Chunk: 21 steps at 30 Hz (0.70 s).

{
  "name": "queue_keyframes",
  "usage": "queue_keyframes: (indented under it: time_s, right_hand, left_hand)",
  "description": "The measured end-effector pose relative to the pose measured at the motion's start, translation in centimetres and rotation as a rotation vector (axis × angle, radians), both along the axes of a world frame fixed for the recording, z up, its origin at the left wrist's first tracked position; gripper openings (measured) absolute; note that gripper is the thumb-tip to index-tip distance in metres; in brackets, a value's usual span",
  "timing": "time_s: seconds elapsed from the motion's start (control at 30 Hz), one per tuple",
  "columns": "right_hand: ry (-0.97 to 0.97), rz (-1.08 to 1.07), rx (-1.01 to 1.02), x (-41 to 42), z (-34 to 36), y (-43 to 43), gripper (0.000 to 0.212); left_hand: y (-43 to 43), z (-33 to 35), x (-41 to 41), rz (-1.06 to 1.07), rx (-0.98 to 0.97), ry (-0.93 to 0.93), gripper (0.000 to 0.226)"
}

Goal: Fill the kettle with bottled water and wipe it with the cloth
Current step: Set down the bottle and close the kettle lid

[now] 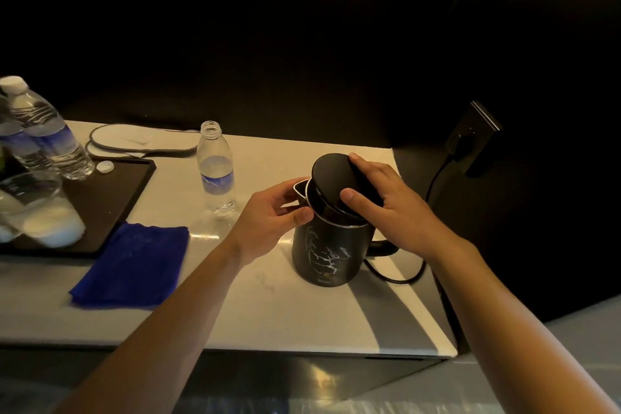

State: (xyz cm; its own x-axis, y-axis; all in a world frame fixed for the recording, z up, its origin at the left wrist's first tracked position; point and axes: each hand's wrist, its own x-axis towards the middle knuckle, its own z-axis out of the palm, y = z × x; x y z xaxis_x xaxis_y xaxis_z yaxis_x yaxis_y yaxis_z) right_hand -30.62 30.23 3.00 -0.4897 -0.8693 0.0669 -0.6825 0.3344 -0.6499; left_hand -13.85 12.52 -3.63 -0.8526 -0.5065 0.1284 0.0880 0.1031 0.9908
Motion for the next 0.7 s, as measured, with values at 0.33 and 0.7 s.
queue_keyframes:
  time_s: [0.33, 0.7]
  right_hand:
    - [0.215, -0.018, 0.137, 0.4, -0.3, -0.4, 0.087]
    - [0.188, -0.023, 0.159, 0.1, -0.2, -0.4, 0.095]
  left_hand:
    - [0.2, 0.1, -0.2, -0.029, 0.072, 0.056, 0.047]
    - [-1.9, -0.2, 2.1, 0.087, -0.191, -0.141, 0.067]
